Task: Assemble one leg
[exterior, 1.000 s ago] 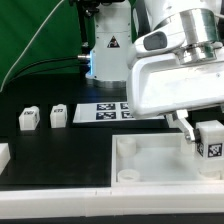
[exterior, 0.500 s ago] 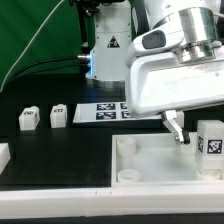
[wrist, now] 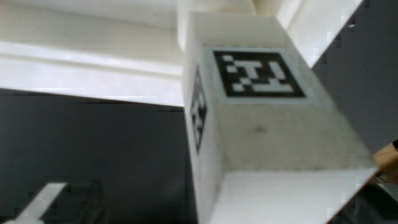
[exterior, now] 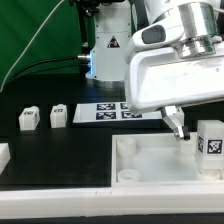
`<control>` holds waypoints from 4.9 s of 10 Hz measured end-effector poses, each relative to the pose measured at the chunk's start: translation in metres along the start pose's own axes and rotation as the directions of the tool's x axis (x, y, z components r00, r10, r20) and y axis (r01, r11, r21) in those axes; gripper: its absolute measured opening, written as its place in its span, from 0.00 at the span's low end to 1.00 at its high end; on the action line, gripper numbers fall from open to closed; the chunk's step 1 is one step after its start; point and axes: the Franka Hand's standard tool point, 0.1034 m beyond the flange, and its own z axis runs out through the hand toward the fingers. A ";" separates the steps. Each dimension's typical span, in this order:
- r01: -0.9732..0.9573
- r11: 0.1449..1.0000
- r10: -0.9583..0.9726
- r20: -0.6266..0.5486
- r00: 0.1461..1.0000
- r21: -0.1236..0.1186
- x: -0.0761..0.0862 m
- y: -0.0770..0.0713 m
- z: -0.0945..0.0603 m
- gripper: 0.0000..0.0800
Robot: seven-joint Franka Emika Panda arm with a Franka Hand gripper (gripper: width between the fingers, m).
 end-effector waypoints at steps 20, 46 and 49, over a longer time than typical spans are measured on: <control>-0.214 0.977 0.193 0.510 0.838 -0.017 -0.009 -0.008 -0.002 0.81; -0.874 0.245 0.960 0.229 0.159 -0.419 -0.014 -0.006 0.006 0.70; -0.852 0.339 0.931 0.273 0.242 -0.399 -0.017 -0.017 0.009 0.81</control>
Offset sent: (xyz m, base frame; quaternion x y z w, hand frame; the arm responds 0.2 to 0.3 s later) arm 0.0000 0.0000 0.0000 0.0000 0.0000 0.0000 1.0000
